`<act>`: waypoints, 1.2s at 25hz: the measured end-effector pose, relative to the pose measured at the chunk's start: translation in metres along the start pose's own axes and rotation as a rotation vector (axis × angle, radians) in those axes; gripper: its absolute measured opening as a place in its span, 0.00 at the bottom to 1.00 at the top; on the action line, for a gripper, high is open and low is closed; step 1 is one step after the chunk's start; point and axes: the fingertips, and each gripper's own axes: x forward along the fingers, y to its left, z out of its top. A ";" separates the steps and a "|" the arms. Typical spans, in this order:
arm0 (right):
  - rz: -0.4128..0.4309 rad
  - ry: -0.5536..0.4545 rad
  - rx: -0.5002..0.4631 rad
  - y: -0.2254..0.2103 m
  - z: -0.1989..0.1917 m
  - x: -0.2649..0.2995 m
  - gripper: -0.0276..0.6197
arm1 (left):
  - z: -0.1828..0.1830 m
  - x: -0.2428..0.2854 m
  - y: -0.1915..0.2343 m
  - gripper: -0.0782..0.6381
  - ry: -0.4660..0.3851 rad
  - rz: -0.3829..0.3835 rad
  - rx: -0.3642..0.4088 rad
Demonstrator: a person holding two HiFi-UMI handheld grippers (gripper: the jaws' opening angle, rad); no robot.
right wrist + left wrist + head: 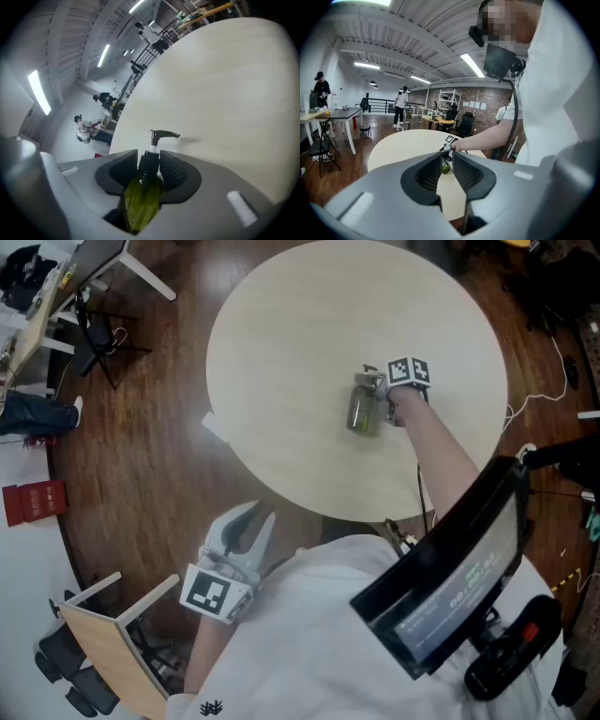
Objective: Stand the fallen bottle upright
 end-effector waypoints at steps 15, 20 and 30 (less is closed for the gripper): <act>-0.106 -0.352 -0.891 0.111 -0.016 -0.077 0.24 | 0.012 0.014 -0.015 0.21 0.005 -0.088 0.004; -0.167 -0.365 -1.041 0.113 -0.039 -0.083 0.25 | 0.010 0.007 -0.026 0.21 -0.006 -0.108 0.017; -0.323 -0.472 -0.999 0.110 -0.039 -0.129 0.44 | -0.014 -0.061 -0.047 0.21 -0.076 -0.119 0.123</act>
